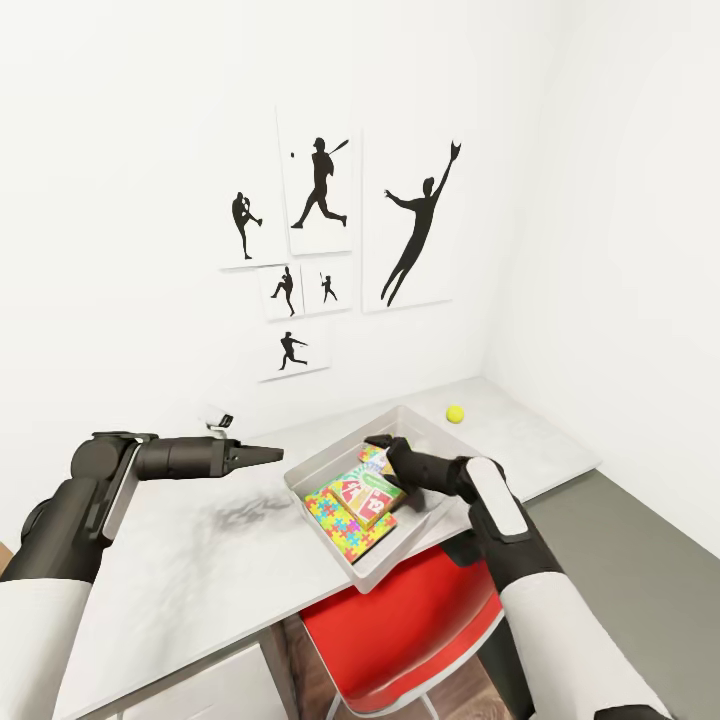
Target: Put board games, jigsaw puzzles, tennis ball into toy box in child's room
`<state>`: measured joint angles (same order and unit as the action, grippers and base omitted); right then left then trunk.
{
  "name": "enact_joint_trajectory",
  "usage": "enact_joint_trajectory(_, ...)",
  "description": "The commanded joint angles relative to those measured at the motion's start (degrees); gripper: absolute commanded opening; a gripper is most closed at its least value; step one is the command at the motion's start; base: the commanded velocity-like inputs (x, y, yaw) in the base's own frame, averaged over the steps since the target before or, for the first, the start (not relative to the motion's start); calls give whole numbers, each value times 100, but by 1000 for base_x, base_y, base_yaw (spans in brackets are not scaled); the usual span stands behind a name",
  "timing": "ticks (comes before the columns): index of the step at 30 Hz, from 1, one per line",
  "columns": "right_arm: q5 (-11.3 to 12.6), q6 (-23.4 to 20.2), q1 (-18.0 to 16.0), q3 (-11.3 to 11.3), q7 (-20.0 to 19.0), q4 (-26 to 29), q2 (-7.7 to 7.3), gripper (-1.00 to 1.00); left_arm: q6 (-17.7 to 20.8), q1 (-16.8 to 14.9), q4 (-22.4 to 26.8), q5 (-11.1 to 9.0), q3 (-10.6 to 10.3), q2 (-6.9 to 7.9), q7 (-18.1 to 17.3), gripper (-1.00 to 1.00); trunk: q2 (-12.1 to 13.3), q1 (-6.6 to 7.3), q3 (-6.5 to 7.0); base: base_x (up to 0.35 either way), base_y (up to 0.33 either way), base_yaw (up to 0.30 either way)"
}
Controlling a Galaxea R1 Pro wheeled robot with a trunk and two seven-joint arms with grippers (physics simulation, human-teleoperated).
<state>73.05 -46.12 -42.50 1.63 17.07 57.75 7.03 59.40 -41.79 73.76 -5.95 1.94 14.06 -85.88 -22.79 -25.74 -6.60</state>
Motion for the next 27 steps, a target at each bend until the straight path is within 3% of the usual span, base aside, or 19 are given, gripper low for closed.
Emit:
enact_joint_trajectory(1,57,-11,37,-1,55,64,-12,100,60,-5,0,-4,-2,3,-17,100,-13,-4,-13,0,0,0)
enact_joint_trajectory(8,61,-109,547,8,-135,1034,-384,100,59,-5,-2,-3,-1,4,-17,100,-13,-4,-13,0,0,0)
enact_joint_trajectory(12,56,-122,800,5,-481,1809,-554,100,57,-5,-2,-7,-1,4,-17,100,-13,-4,-13,0,0,0)
enact_joint_trajectory(13,47,-120,1090,5,-776,2200,-780,100,60,-5,-2,-6,-1,2,-17,100,-13,-4,-13,0,0,0)
enact_joint_trajectory(19,38,-88,1616,-101,-1637,2455,-1387,100,56,-5,-2,-5,-1,7,-17,100,-13,-4,-13,0,0,0)
enact_joint_trajectory(24,38,-74,2111,-427,-2614,2493,-1748,100,55,-5,-2,-3,-1,10,-11,100,-13,-4,-13,0,0,0)
enact_joint_trajectory(27,4,-52,2544,-816,-3412,2501,-1882,100,55,-5,-2,-3,-1,15,-11,100,-13,-4,-13,0,0,0)
